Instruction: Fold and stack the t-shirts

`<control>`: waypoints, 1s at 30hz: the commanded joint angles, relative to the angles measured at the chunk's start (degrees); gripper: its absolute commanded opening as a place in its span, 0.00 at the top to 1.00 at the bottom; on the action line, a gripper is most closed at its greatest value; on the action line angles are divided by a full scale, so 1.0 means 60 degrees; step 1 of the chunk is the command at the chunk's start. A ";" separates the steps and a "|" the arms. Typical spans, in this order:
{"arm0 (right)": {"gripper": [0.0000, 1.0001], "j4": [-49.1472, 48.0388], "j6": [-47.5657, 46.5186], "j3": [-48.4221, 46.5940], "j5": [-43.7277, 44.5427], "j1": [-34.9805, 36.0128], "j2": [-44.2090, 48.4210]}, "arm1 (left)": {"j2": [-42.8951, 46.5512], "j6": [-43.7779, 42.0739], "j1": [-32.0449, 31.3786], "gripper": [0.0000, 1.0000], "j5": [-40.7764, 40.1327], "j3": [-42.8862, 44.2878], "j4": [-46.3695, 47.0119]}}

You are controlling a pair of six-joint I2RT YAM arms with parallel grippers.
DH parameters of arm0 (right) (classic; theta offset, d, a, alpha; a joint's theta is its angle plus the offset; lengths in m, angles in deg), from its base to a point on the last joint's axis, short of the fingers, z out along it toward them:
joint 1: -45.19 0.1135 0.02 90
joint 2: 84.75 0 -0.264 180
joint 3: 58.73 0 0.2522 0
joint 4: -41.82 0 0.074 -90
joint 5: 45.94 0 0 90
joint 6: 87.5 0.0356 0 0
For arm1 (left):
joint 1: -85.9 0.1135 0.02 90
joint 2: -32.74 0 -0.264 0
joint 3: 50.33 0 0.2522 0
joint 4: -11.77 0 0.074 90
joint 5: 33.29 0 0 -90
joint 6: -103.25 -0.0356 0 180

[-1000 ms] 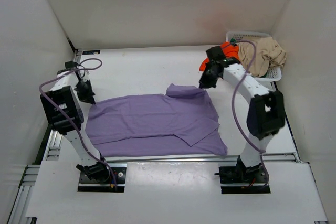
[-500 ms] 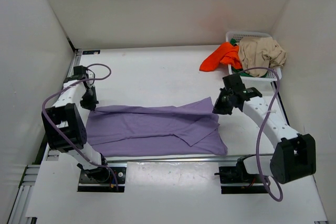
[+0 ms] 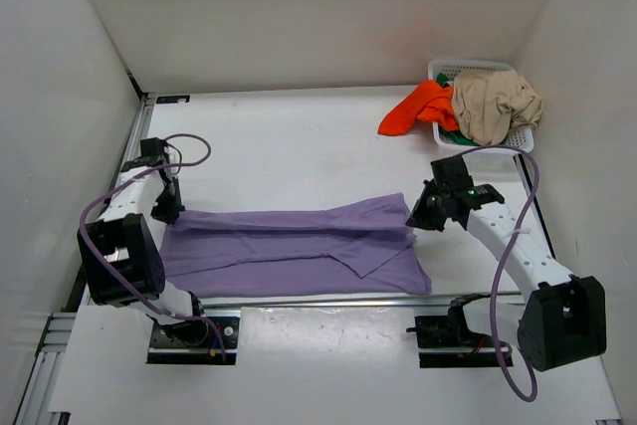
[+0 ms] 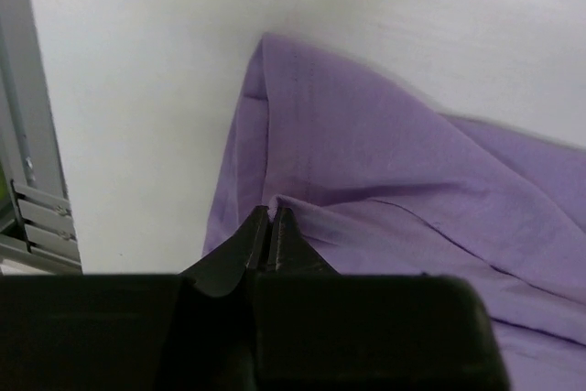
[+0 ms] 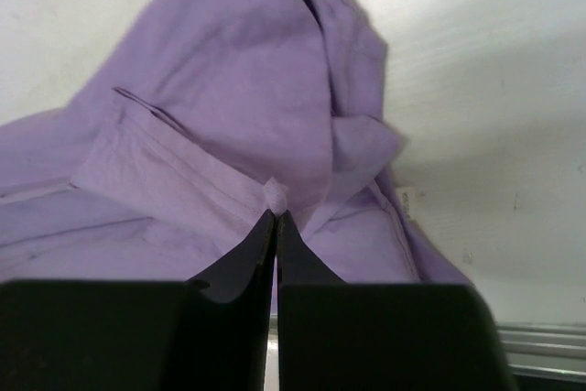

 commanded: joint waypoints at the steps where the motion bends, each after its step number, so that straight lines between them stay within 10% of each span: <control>1: 1.00 -0.0382 0.0245 0.0580 -0.0333 -0.0038 0.0079 | 0.0277 -0.0005 -0.0076 0.90 -0.0224 -0.0356 0.0135; 30: 1.00 -0.0852 0.0158 0.1945 -0.0772 -0.0038 -0.0390 | 0.0878 -0.0005 0.0203 0.85 -0.1191 -0.1280 -0.0434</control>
